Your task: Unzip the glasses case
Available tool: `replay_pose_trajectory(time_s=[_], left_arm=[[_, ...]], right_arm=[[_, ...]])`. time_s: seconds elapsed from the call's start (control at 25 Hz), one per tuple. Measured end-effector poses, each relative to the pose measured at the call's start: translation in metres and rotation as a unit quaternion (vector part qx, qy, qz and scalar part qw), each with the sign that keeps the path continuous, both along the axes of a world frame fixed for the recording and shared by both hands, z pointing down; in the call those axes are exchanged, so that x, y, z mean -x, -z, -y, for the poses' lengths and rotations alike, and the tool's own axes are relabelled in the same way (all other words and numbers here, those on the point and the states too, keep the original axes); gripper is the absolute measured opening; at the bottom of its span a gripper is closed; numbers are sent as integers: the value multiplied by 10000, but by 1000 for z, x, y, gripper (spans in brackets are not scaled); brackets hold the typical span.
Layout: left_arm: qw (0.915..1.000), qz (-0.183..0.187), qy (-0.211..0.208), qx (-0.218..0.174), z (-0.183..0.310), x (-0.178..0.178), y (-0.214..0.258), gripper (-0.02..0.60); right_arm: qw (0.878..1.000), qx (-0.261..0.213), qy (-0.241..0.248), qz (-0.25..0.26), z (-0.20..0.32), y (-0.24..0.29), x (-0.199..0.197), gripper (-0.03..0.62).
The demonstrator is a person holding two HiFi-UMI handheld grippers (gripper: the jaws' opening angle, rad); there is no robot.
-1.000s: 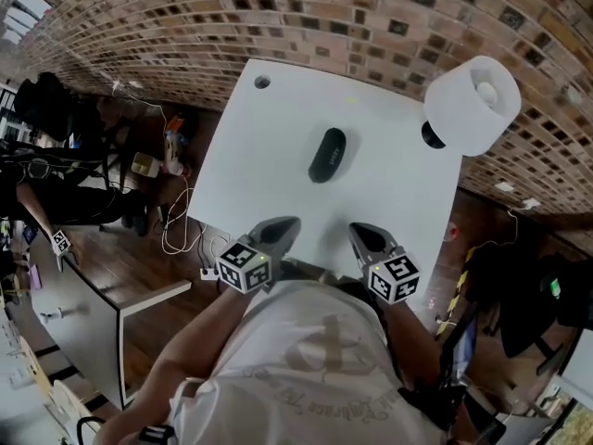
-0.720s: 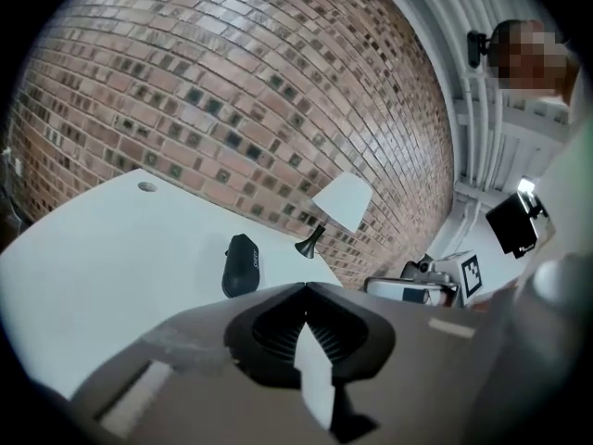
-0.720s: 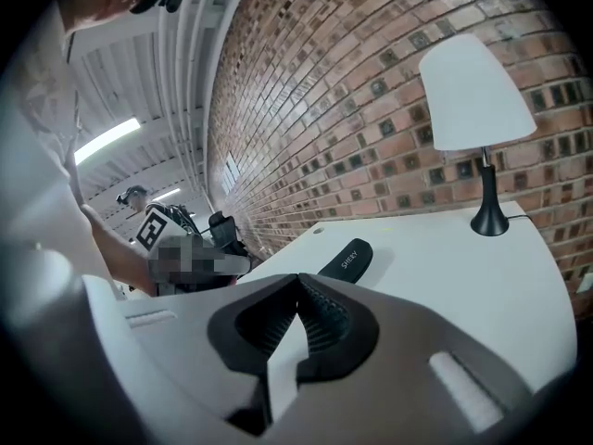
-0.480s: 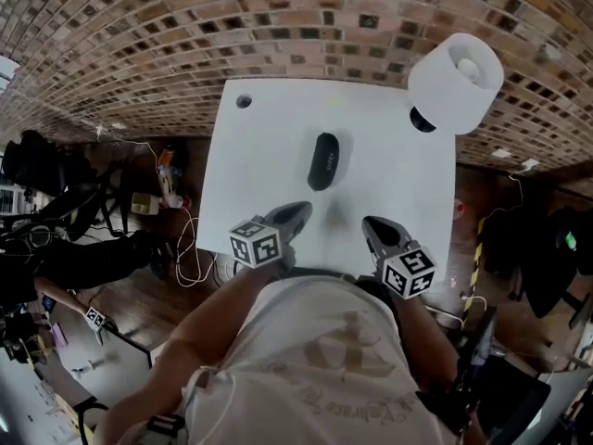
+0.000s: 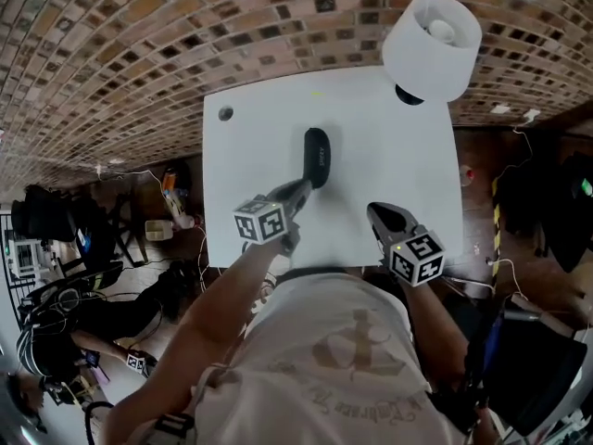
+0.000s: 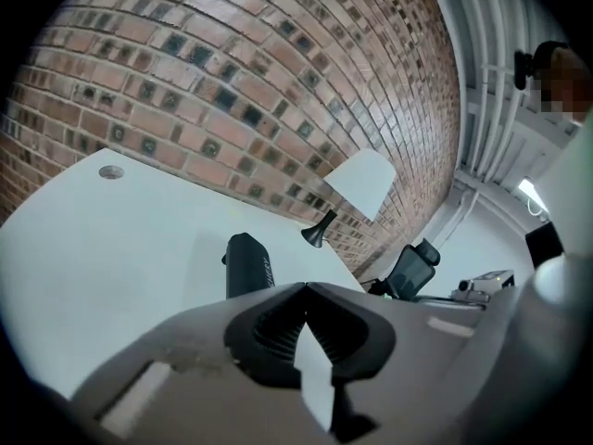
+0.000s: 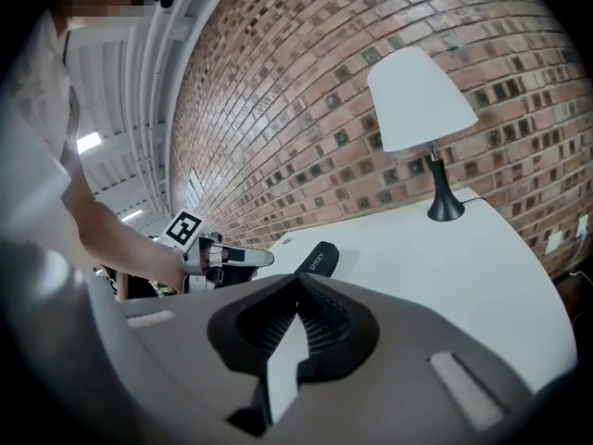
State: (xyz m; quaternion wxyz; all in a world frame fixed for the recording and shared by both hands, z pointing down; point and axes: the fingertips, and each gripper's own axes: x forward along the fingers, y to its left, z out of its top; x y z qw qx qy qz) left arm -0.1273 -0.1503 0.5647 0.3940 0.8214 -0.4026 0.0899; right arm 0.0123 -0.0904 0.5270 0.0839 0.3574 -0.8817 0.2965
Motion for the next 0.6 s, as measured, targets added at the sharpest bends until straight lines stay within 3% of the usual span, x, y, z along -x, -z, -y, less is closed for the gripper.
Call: replay_pose_trajectory(time_s=[0.12, 0.4, 0.6], left_arm=[[9996, 188, 100, 177, 24, 10, -9, 31], [9952, 497, 231, 809, 68, 26, -41, 215], [9904, 507, 159, 1274, 79, 21, -66, 303]], right_arm=[[9997, 161, -190, 6, -4, -6, -8, 8], [9980, 402, -481, -56, -15, -18, -29, 8], [9963, 543, -665, -73, -23, -26, -38, 8]])
